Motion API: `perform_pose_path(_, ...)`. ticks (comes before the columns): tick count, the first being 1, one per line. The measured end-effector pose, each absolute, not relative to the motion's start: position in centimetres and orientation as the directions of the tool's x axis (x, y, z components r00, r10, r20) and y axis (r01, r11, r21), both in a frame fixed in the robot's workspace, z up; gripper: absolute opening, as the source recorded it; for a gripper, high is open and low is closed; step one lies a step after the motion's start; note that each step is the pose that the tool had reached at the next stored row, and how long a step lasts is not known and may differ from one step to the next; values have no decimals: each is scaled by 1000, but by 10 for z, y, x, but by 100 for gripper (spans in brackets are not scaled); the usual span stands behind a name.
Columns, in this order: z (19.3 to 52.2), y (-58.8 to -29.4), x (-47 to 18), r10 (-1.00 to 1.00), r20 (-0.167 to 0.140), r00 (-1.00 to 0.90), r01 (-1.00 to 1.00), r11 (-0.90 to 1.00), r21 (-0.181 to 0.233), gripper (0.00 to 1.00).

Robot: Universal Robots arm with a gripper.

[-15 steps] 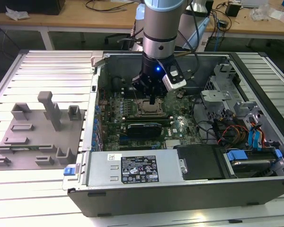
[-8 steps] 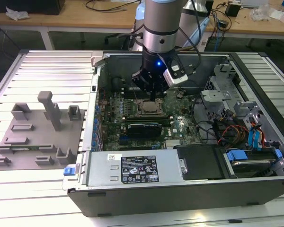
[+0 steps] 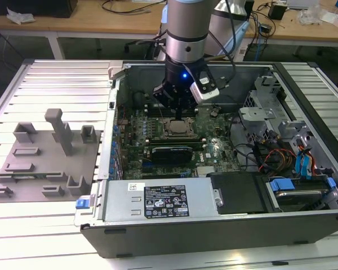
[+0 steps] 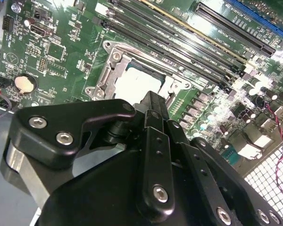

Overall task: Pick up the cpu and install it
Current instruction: 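Install the first cpu locking lever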

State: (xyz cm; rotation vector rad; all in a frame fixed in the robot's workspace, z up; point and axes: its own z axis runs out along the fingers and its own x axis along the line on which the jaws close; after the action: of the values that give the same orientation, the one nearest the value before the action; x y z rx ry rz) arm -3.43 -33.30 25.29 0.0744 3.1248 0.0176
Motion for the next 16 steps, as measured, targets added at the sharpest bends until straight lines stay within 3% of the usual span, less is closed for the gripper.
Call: perform_pose_path(16,253,-331,-50,48,-16,-999,47,999,12,11)
